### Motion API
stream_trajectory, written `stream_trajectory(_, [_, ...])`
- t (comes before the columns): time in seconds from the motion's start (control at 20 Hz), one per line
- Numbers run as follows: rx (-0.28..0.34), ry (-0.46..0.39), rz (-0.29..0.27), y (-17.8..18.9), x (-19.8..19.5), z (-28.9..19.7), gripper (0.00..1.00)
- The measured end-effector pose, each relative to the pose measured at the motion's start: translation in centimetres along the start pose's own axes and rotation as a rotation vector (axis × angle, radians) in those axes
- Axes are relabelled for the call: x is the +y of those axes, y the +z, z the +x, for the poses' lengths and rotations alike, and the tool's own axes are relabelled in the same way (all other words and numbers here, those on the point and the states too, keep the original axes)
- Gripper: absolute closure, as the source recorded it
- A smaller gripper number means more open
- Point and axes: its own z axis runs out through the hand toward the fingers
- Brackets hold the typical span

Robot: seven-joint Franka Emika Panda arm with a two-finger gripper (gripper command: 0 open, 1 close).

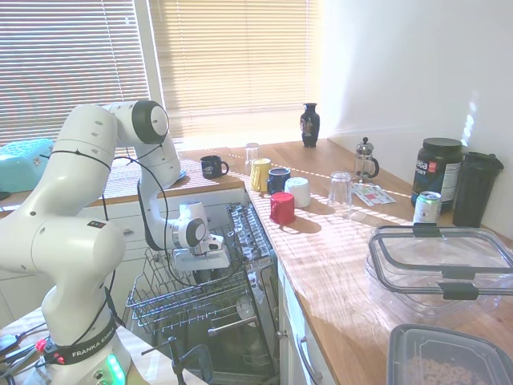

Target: Remove a mug cup out of the dishwasher

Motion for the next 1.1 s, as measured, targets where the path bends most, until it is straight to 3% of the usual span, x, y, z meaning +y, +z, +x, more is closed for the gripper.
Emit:
stream_trajectory(0.85, [-0.007, 0.017, 0.0, -0.6, -0.5, -0.6, 1.0])
stream_trajectory(1.1, [0.016, 0.011, 0.02, -4.8, -0.5, -1.5, 1.0])
